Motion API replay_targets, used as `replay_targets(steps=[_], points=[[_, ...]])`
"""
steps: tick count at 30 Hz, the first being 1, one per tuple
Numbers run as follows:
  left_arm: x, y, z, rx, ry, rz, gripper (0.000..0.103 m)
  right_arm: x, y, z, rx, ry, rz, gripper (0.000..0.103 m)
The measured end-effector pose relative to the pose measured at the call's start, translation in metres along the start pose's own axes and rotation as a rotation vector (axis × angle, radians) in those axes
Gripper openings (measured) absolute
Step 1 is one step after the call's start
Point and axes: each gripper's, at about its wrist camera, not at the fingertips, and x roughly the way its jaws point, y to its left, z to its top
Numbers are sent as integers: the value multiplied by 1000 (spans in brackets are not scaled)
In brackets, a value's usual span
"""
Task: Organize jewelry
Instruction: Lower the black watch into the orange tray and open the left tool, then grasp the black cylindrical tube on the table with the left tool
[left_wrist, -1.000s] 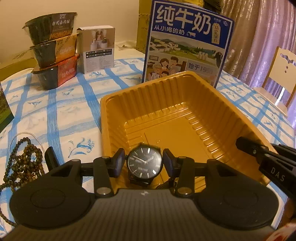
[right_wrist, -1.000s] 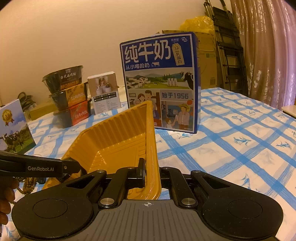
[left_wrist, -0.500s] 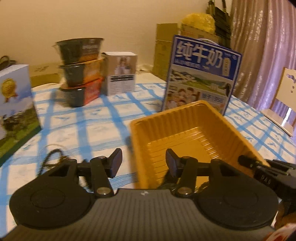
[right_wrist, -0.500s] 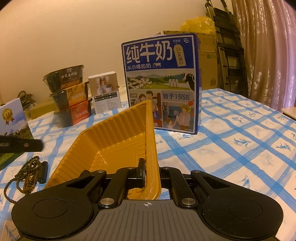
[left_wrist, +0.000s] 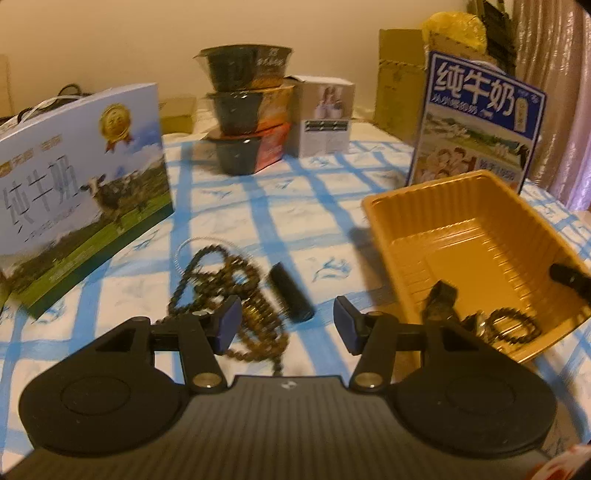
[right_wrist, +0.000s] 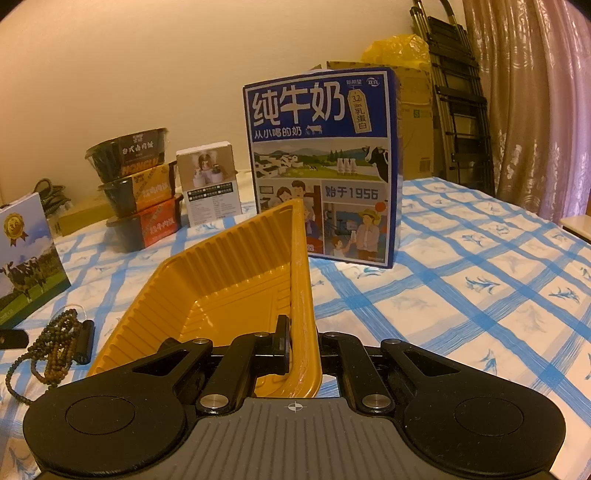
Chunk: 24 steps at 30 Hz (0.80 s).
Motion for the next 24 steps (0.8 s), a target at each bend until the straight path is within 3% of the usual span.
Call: replay_targets(steps=[24], points=[[9,13,-20,12,60,20,52,0,0,-1,12,-5,-10,6]])
